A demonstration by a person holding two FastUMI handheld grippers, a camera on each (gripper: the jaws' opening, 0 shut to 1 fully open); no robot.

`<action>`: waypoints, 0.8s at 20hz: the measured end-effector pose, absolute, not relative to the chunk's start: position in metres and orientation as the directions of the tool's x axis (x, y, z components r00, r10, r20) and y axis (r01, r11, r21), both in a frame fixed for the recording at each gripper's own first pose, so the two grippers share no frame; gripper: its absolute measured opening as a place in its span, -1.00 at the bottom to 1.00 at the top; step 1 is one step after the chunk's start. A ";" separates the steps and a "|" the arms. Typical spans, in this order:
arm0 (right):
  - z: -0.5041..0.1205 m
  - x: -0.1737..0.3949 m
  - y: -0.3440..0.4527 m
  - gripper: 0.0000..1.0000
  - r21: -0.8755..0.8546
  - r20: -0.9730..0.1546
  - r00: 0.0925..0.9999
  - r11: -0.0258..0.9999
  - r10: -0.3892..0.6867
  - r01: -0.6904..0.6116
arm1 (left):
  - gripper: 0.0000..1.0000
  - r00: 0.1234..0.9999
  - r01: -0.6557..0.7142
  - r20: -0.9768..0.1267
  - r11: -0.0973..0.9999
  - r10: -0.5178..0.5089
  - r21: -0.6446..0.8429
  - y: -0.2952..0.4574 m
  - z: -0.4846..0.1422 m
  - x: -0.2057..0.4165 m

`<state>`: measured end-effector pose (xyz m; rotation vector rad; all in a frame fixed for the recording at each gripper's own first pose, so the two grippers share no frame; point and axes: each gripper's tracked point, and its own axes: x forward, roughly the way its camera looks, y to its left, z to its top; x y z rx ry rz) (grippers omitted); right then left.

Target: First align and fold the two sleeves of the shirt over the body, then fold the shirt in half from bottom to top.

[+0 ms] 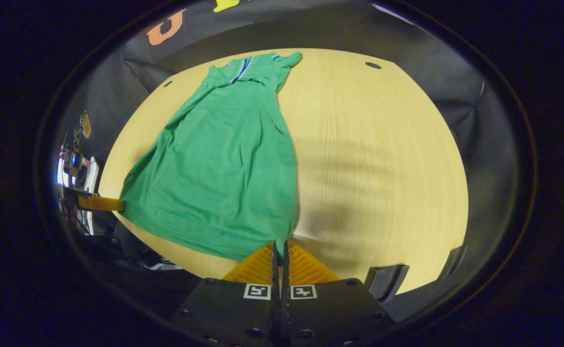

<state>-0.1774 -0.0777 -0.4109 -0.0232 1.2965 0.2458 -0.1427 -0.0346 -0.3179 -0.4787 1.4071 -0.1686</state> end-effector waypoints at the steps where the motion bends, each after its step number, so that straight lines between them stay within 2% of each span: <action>1: -0.406 -0.175 -0.076 -1.00 0.123 -0.951 0.255 0.972 0.174 -0.202 | -0.92 0.177 -0.163 -0.902 0.892 -0.394 -0.422 -0.037 -0.308 -0.132; 3: -0.395 -0.169 -0.074 -1.00 0.129 -0.944 0.272 0.968 0.186 -0.214 | -0.92 0.196 -0.152 -0.896 0.890 -0.399 -0.429 -0.040 -0.286 -0.108; 4: -0.390 -0.165 -0.075 -0.94 0.129 -0.941 0.282 0.968 0.189 -0.216 | -0.92 0.207 -0.146 -0.892 0.889 -0.402 -0.434 -0.030 -0.281 -0.115; 5: -0.385 -0.160 -0.076 -1.00 0.127 -0.936 0.296 0.969 0.188 -0.213 | -0.92 0.221 -0.143 -0.887 0.886 -0.406 -0.442 -0.042 -0.308 -0.128; 6: -0.379 -0.154 -0.077 -0.95 0.129 -0.932 0.308 0.969 0.191 -0.210 | -0.92 0.236 -0.143 -0.880 0.881 -0.413 -0.451 -0.026 -0.275 -0.097; 7: -0.373 -0.148 -0.077 -0.95 0.133 -0.927 0.321 0.969 0.195 -0.206 | -0.92 0.250 -0.144 -0.874 0.876 -0.417 -0.460 -0.035 -0.275 -0.085; 8: -0.367 -0.140 -0.077 -1.00 0.135 -0.921 0.336 0.970 0.199 -0.204 | -1.00 0.265 -0.140 -0.869 0.875 -0.417 -0.463 -0.032 -0.263 -0.078; 9: -0.360 -0.133 -0.078 -1.00 0.135 -0.914 0.351 0.969 0.202 -0.205 | -1.00 0.279 -0.130 -0.867 0.878 -0.413 -0.460 -0.031 -0.259 -0.069; 10: -0.353 -0.125 -0.079 -1.00 0.133 -0.908 0.367 0.969 0.203 -0.207 | -0.92 0.291 -0.115 -0.866 0.883 -0.407 -0.454 -0.031 -0.260 -0.064; 16: -0.308 -0.063 -0.080 -1.00 0.120 -0.855 0.475 0.971 0.208 -0.208 | -0.92 0.387 -0.053 -0.834 0.894 -0.393 -0.446 -0.022 -0.221 -0.002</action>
